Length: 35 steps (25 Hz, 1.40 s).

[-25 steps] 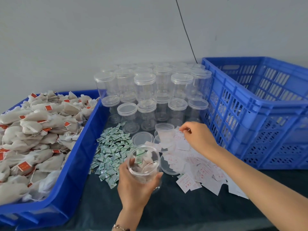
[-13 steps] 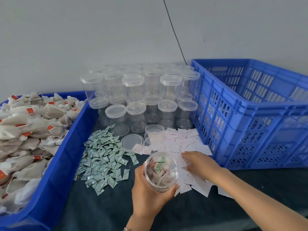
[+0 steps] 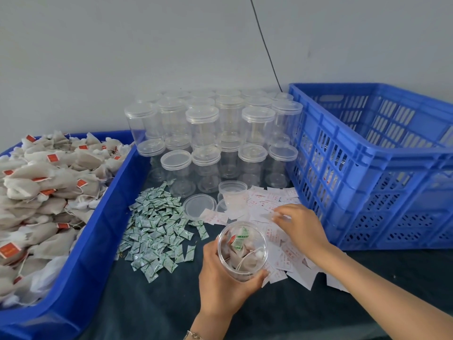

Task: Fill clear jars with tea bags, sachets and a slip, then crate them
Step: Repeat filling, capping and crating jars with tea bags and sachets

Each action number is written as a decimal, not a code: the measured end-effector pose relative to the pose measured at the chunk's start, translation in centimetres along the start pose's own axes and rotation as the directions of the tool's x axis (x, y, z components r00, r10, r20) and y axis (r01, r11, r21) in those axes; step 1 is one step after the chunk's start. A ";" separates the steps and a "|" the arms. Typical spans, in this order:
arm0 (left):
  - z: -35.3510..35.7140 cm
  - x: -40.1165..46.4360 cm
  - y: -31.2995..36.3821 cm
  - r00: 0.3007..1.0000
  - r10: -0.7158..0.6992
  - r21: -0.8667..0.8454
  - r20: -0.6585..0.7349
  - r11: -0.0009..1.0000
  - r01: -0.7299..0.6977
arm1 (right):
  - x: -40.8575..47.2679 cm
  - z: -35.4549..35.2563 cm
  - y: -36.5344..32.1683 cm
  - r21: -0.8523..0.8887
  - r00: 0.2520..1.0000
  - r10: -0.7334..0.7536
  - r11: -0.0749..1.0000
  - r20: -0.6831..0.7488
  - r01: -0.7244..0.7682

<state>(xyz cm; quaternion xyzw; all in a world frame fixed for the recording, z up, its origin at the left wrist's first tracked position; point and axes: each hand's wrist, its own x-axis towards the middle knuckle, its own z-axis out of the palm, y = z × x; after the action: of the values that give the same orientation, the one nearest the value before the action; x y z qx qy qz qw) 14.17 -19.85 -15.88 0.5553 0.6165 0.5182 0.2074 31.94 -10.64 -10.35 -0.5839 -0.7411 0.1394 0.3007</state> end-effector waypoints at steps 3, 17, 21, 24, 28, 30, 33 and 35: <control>0.0 0.0 -0.1 1.000 -0.006 -0.012 0.003 1.000 0.006 | -0.2 -0.7 -1.3 0.031 0.997 -0.080 0.996 -0.001 0.080; 0.4 0.1 -0.3 0.990 0.120 -0.027 -0.071 0.992 -0.122 | -3.7 -1.9 -5.9 -0.060 0.780 -0.509 0.823 0.364 0.565; 0.0 -0.1 -0.5 0.988 0.142 0.020 -0.061 0.990 -0.141 | -4.0 -1.6 -5.4 -0.025 0.789 -0.440 0.867 0.430 0.497; 0.5 -0.4 0.4 0.986 0.165 0.039 -0.033 0.986 -0.163 | -4.2 -1.3 -5.8 0.048 0.839 -0.410 0.905 0.358 0.422; 0.5 -0.1 0.6 0.992 0.079 0.143 0.097 0.985 -0.092 | -4.7 -0.7 -6.1 0.080 0.863 -0.395 0.917 0.316 0.391; 0.3 0.1 0.3 0.982 0.162 0.164 0.095 0.971 -0.176 | -4.8 -0.7 -6.2 0.045 0.864 -0.395 0.914 0.312 0.402; -1.1 1.8 2.0 0.948 0.259 0.168 0.186 0.942 -0.290 | -4.1 -2.3 -6.6 0.084 0.884 -0.335 0.942 0.326 0.326; -1.0 4.9 5.0 0.931 0.355 0.152 0.084 0.919 -0.364 | -2.7 -5.3 -7.5 0.125 0.914 -0.311 0.950 0.262 0.288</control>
<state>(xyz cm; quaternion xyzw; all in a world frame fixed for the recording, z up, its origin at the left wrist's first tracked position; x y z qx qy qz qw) 14.22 -16.64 -9.59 0.6883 0.5388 0.4794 0.0788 29.64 -16.03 -2.77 -0.4249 -0.8501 0.2032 0.2355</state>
